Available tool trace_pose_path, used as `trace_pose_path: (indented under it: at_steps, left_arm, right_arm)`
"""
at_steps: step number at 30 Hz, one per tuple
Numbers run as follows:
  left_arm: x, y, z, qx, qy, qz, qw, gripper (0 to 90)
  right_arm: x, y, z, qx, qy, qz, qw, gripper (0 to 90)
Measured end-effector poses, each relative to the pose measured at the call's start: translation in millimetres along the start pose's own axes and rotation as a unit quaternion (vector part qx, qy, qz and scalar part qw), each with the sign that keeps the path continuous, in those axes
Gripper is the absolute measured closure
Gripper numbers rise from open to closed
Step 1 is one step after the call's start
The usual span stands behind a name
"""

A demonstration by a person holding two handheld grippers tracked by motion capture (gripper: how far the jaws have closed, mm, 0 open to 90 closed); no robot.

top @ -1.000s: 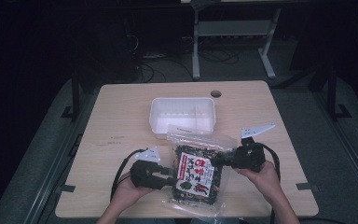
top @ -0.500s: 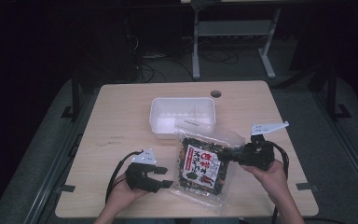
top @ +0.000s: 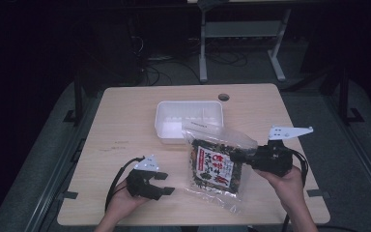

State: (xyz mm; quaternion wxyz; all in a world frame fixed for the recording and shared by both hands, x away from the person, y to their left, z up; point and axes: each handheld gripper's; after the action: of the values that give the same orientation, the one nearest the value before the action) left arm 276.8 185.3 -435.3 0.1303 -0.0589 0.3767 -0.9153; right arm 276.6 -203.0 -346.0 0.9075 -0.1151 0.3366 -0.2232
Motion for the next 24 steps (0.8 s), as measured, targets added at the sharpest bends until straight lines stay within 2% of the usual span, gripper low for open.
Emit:
trace_pose_path:
  at_steps: [6, 14, 24]
  left_arm:
    - [-0.4, 2.7, 0.9, -0.001, -0.004, 0.0, 1.0, 37.7]
    - [0.3, 3.1, 0.5, -0.013, 0.002, 0.007, 0.9999, 37.0]
    - [0.5, -0.2, -3.0, -0.024, 0.003, 0.02, 0.9995, 34.2]
  right_arm:
    - [-13.0, -7.0, 5.4, 0.017, -0.019, -0.019, 0.9995, 77.0]
    - [-23.8, -14.3, 20.1, 0.034, -0.026, -0.036, 0.9984, 77.0]
    - [-26.4, -9.4, 37.0, 0.045, -0.029, -0.058, 0.9969, 77.0]
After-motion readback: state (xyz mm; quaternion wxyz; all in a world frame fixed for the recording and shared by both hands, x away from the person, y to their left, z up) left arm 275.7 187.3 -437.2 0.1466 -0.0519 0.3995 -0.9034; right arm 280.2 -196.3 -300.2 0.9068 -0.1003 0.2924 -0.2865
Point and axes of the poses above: each handheld gripper's, and its own axes: y roughly forward along the jaws, z roughly out of its top, x roughly to its right, and after that the axes turned 14 degrees about y, right-handed
